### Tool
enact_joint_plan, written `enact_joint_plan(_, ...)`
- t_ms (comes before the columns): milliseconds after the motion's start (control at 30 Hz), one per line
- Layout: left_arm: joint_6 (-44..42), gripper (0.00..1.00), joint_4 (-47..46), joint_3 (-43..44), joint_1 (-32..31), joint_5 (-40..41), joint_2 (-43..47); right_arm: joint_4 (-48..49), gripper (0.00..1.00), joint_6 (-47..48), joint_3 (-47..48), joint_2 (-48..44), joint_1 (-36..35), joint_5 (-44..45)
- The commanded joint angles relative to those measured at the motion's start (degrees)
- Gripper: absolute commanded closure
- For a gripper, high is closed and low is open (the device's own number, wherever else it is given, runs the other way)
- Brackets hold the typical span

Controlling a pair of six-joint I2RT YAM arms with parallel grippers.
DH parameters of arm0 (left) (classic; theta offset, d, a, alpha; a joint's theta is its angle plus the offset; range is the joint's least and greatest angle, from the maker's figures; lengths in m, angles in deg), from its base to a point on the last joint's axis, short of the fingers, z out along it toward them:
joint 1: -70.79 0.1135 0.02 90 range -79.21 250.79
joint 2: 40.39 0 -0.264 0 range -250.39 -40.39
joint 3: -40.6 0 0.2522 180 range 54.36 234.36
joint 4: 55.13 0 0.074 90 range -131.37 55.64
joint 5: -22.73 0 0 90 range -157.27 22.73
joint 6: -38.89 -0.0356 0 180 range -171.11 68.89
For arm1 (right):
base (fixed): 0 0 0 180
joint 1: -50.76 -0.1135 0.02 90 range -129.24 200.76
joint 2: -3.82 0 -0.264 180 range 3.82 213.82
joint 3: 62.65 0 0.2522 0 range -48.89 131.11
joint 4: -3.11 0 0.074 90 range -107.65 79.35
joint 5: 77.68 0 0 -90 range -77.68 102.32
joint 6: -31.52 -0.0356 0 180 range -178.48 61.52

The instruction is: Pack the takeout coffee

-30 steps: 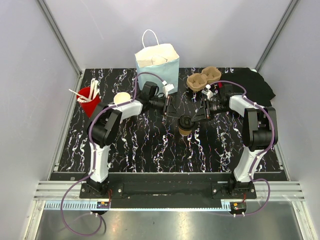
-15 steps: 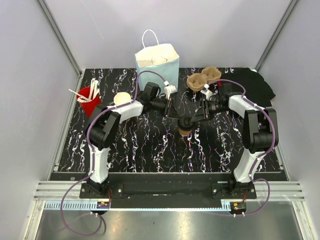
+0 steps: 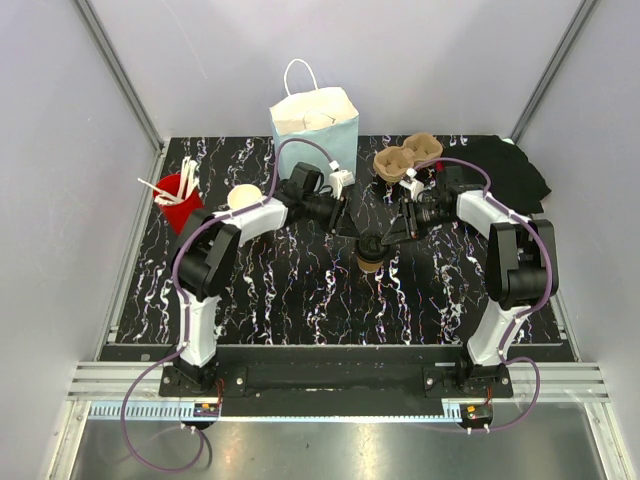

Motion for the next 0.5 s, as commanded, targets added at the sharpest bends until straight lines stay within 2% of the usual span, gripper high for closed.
enact_joint_plan(0,-1.60,0.54,5.82,2.74,0.88,2.71,1.21,-0.22,0.78,4.94,-1.86,-0.97,-2.13,7.30)
enact_joint_plan(133,-0.98,0.51,5.47,3.62,2.11,0.25,4.29,-0.05,0.78,4.94,-1.94,-1.06,-2.13,7.12)
enact_joint_plan(367,-0.81,0.50,1.52,-3.49,2.81,-3.18,9.30,0.48,0.78,4.41,-1.77,-0.80,-2.12,6.34)
enact_joint_plan(467,2.52,0.49,-2.34,-4.46,4.13,-4.67,9.48,0.74,0.78,3.97,-1.77,-0.44,-2.04,6.24)
